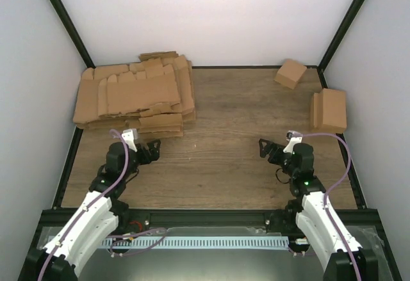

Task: Fold the paper box

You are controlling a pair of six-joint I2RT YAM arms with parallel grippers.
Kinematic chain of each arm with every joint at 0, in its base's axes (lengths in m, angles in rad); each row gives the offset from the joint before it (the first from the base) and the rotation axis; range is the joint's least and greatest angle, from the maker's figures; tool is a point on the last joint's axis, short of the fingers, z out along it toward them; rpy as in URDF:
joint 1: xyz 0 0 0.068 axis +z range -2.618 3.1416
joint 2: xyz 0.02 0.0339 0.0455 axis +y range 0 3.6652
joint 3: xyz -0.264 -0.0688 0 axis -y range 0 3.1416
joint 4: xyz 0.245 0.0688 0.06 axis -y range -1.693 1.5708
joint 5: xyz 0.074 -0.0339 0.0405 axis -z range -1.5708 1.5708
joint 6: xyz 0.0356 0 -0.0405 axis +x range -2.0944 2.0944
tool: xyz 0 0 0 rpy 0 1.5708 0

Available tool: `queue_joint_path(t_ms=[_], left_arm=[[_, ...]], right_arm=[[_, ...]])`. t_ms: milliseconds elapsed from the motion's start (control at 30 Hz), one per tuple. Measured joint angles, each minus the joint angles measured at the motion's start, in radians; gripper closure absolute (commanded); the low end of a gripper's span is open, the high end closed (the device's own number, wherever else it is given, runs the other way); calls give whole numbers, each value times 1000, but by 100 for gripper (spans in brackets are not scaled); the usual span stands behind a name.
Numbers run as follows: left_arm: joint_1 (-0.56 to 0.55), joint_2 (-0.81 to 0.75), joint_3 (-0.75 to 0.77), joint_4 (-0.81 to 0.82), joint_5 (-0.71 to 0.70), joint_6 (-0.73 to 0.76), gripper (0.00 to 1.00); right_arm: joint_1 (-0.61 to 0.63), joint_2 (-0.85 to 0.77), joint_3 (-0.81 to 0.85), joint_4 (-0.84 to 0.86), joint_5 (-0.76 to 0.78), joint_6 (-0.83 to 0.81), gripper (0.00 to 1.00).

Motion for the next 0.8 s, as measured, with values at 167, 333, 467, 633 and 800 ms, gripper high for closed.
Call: queue_joint_path(t_ms=[167,333,467,633,800], left_arm=[[-1,-23,0,-23,-31,-15,0],[-1,-13,10,-65,-51,-45,0],[-1,61,75,-107,-76,-70,0],[-1,241,290,-214,-135,-108,0],[0,368,473,-273,-198,-121,6]], right_arm=[[0,13,0,0,-10,-1,0],[0,42,0,1,-23,-3,0],[0,77,1,2,-37,-3,0],[0,124,13,5,-49,-3,0],[0,166,18,7,-61,-3,0]])
